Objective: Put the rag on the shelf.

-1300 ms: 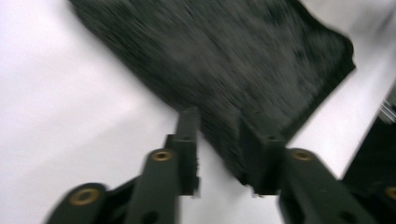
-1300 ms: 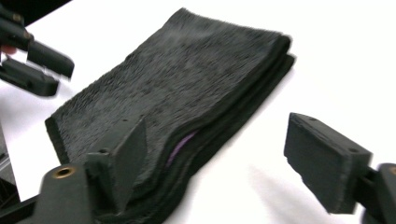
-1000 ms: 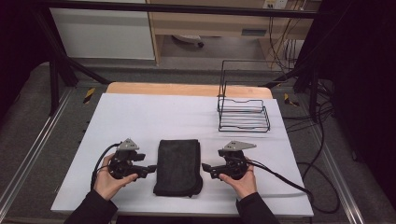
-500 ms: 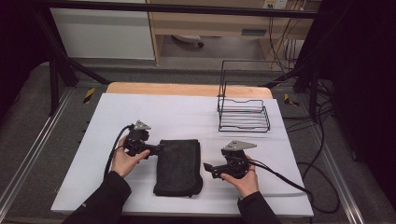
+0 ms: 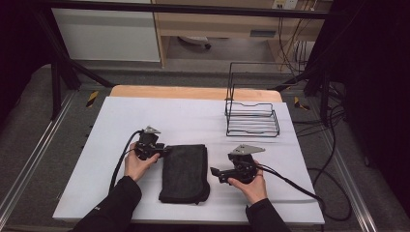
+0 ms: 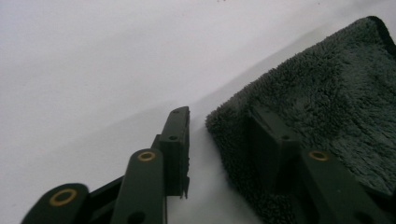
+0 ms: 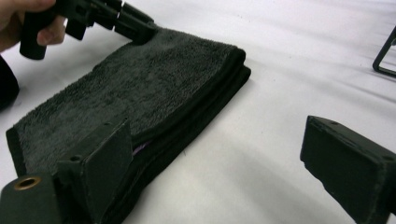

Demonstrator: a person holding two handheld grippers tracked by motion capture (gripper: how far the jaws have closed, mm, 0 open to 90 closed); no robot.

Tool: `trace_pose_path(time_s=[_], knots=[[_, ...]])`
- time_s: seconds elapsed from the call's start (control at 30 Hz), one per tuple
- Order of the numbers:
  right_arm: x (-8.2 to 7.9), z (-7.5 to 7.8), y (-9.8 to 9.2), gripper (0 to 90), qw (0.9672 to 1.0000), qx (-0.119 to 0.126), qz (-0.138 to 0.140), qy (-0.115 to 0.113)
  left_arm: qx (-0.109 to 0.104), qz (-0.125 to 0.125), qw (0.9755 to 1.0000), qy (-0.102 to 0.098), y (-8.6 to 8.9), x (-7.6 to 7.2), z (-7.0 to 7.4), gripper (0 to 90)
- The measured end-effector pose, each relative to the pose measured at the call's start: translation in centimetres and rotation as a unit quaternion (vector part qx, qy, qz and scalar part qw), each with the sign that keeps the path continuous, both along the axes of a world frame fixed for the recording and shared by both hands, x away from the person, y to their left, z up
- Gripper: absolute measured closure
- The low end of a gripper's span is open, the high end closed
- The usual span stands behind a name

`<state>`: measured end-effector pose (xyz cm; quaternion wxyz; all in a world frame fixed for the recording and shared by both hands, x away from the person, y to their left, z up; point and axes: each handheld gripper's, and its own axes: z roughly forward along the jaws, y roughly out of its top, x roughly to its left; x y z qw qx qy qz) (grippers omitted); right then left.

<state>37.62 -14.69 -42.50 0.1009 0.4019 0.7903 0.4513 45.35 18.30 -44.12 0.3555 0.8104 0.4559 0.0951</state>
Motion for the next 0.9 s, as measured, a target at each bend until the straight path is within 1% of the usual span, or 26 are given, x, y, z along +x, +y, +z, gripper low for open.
trace_pose_path(time_s=[0.1,0.13,0.23,0.37,0.4,0.43,0.47,0.5,0.53,0.57,0.6,0.73,0.83,0.9], knots=[[0.6,0.0,0.0,12.3,1.0000,0.008,-0.005,-0.003,-0.011,-0.007,0.9998,0.013,-0.1,0.0,-0.1,69.0],[0.9,0.1,0.1,12.4,0.9999,0.008,-0.010,0.001,-0.009,-0.008,0.9998,0.012,-0.1,-0.1,-0.1,71.0],[1.9,0.1,0.5,14.4,0.9998,0.006,-0.016,-0.004,-0.010,-0.009,0.9998,0.017,-0.2,-0.1,-0.1,74.3],[3.5,-0.1,1.7,16.2,0.9996,0.007,-0.029,0.002,-0.010,-0.010,0.9997,0.021,-0.3,-0.2,-0.1,76.4],[4.0,-0.2,2.0,16.9,0.9996,0.006,-0.029,0.001,-0.008,-0.011,0.9997,0.019,-0.3,-0.2,-0.1,76.6],[4.5,-0.3,2.4,17.6,0.9995,0.005,-0.030,0.006,-0.007,-0.012,0.9998,0.017,-0.3,-0.2,-0.1,76.9],[5.4,-0.5,3.2,19.2,0.9995,0.003,-0.030,0.007,-0.005,-0.013,0.9998,0.014,-0.4,-0.3,-0.1,77.2],[5.4,-0.5,3.2,19.2,0.9995,0.003,-0.030,0.007,-0.003,-0.015,0.9998,0.012,-0.4,-0.3,-0.1,77.2],[6.3,-0.9,3.8,21.4,0.9994,-0.005,-0.032,0.011,-0.003,-0.016,0.9998,0.011,-0.4,-0.3,-0.1,77.2],[6.3,-0.9,3.8,21.4,0.9994,-0.005,-0.032,0.011,-0.004,-0.017,0.9998,0.009,-0.4,-0.3,-0.1,77.2],[6.6,-1.1,4.1,22.5,0.9993,-0.009,-0.034,0.014,-0.003,-0.018,0.9998,0.008,-0.4,-0.3,-0.1,77.2],[7.6,-2.1,4.5,28.5,0.9990,-0.013,-0.036,0.022,-0.001,-0.018,0.9998,0.004,-0.5,-0.3,-0.2,77.2],[7.9,-2.8,4.6,31.4,0.9986,-0.025,-0.037,0.029,0.001,-0.022,0.9998,0.003,-0.4,-0.3,-0.2,77.2],[8.0,-3.0,4.7,34.3,0.9985,-0.026,-0.034,0.034,0.000,-0.023,0.9997,0.003,-0.4,-0.3,-0.2,77.2]])
